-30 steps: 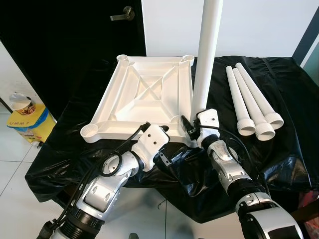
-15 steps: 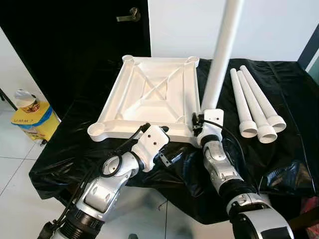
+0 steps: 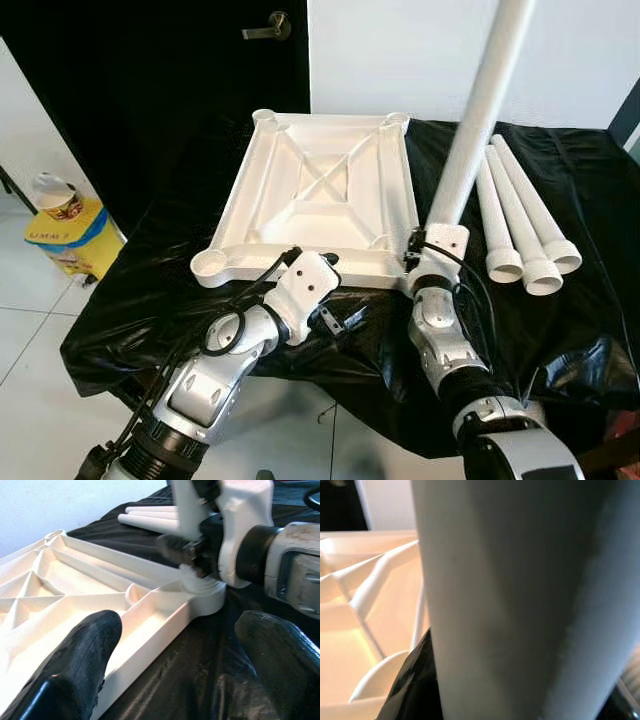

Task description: Building children table

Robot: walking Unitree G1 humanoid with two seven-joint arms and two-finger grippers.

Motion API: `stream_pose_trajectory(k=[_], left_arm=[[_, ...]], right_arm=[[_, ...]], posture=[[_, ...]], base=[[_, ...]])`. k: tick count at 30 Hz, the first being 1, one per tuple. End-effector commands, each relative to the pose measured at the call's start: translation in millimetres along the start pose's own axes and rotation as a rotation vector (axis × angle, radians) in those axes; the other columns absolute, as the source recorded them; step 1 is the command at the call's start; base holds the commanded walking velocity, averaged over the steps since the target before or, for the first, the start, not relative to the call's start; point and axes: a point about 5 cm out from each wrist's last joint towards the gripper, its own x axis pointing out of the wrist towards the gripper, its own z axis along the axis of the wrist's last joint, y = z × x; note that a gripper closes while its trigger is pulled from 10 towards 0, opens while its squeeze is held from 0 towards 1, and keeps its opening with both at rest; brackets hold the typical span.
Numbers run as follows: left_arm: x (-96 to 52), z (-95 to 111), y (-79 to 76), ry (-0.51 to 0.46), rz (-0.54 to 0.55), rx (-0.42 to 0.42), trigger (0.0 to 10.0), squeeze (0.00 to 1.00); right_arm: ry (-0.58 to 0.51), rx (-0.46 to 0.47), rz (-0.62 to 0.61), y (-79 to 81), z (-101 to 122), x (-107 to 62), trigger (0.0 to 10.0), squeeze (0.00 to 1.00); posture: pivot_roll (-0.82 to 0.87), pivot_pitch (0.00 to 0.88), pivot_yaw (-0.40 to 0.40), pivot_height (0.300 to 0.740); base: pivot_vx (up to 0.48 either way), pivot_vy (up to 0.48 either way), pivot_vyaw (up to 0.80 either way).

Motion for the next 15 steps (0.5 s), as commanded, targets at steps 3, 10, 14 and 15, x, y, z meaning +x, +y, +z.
stream_pose_trajectory(k=[3,10,14,15], left_arm=[[-1.3,-1.8,-4.7,0.018,-0.037,0.014,10.0,0.0],[-1.4,-2.1,-6.2,0.017,-0.043,0.013,10.0,0.0],[-0.4,-2.3,-7.0,0.016,-0.047,0.013,10.0,0.0],[0.0,-2.2,-7.3,0.015,-0.048,0.012,10.0,0.0]], right_arm=[[0.142,-0.03,-0.255,-48.5,-32.6,-7.9,10.0,0.0],[0.134,-0.023,-0.191,-40.4,-31.8,-9.8,10.0,0.0],[0.105,0.027,-0.083,-31.9,-27.2,-10.1,10.0,0.25],[0.08,0.061,-0.023,-28.7,-23.3,-10.0,10.0,1.0]], posture=[[0.07,0.002,-0.011,0.74],[0.06,0.0,-0.008,0.74],[0.06,0.0,-0.007,0.74],[0.05,0.0,-0.007,0.74]], base=[[0.0,0.0,0.0],[0.0,0.0,0.0],[0.0,0.0,0.0],[0.0,0.0,0.0]])
